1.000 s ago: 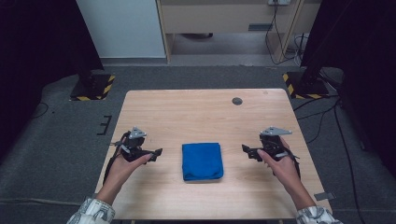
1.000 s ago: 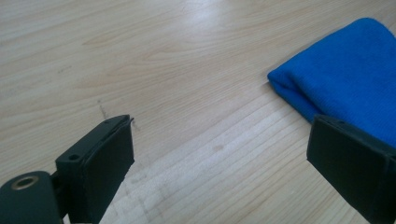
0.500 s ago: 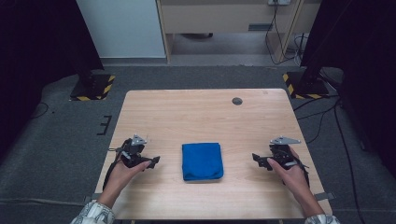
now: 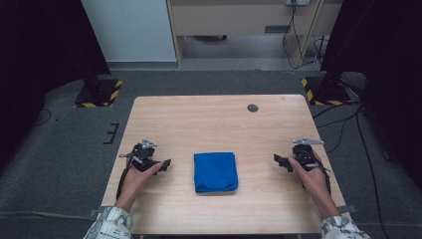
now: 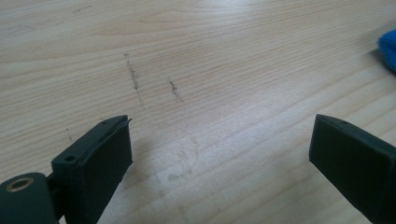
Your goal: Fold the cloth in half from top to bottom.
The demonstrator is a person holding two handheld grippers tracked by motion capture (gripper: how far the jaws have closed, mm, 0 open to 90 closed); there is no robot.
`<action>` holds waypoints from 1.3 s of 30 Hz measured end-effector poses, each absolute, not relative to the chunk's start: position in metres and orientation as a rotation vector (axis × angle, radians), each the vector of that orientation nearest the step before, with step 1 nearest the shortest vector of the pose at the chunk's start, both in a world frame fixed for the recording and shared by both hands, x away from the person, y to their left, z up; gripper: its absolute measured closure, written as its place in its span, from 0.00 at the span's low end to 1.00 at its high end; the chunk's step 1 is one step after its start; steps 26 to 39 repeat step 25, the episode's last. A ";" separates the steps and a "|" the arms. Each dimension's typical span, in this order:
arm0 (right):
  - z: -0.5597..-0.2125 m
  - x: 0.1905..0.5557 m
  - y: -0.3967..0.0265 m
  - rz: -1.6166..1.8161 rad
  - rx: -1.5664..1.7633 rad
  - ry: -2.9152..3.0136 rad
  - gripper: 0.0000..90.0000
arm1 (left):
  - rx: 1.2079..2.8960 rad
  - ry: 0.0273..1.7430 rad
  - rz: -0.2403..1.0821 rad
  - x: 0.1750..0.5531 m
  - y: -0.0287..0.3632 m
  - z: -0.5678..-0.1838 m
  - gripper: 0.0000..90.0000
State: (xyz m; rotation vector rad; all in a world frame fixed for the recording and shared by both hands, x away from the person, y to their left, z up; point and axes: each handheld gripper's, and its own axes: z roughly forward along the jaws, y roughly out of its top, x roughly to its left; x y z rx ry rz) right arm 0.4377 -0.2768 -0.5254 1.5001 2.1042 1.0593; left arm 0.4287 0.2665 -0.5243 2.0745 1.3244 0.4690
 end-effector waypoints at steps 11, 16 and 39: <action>-0.537 0.450 -0.273 0.981 1.528 2.065 0.08 | 2.069 1.297 0.527 0.431 0.270 -0.536 0.03; -0.540 0.449 -0.263 0.882 1.453 2.087 0.07 | 2.058 1.296 0.537 0.428 0.271 -0.537 0.02; -0.540 0.437 -0.267 0.863 1.474 2.092 0.00 | 2.055 1.305 0.542 0.422 0.271 -0.537 0.02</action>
